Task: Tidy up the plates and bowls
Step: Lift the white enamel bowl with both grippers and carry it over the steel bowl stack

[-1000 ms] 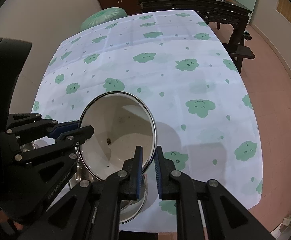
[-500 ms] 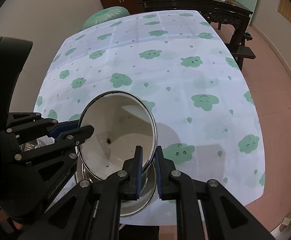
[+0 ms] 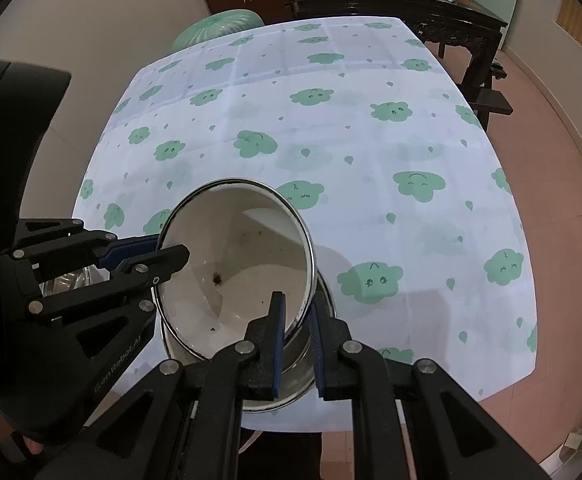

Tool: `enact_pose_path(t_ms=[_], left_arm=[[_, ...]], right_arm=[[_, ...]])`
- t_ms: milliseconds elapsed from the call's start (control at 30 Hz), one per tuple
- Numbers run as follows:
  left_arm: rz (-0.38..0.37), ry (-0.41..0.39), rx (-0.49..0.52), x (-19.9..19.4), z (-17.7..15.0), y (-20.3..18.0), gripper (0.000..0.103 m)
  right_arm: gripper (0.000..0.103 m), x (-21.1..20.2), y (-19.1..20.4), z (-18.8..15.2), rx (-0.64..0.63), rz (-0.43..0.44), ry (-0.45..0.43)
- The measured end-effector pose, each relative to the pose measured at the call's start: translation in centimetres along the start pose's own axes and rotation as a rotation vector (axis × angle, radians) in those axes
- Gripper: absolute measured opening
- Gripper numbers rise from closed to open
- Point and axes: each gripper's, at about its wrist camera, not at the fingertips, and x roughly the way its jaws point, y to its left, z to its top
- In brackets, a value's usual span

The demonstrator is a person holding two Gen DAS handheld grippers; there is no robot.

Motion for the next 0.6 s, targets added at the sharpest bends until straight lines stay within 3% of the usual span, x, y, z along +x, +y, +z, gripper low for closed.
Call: enact_pose_path(t_ms=[600], left_arm=[[-0.006,0.024,0.009,0.2,-2.6,0.0,0.007]], right_arm=[[0.014,0.2,1.2,-2.3,0.009,0.011,0.025]])
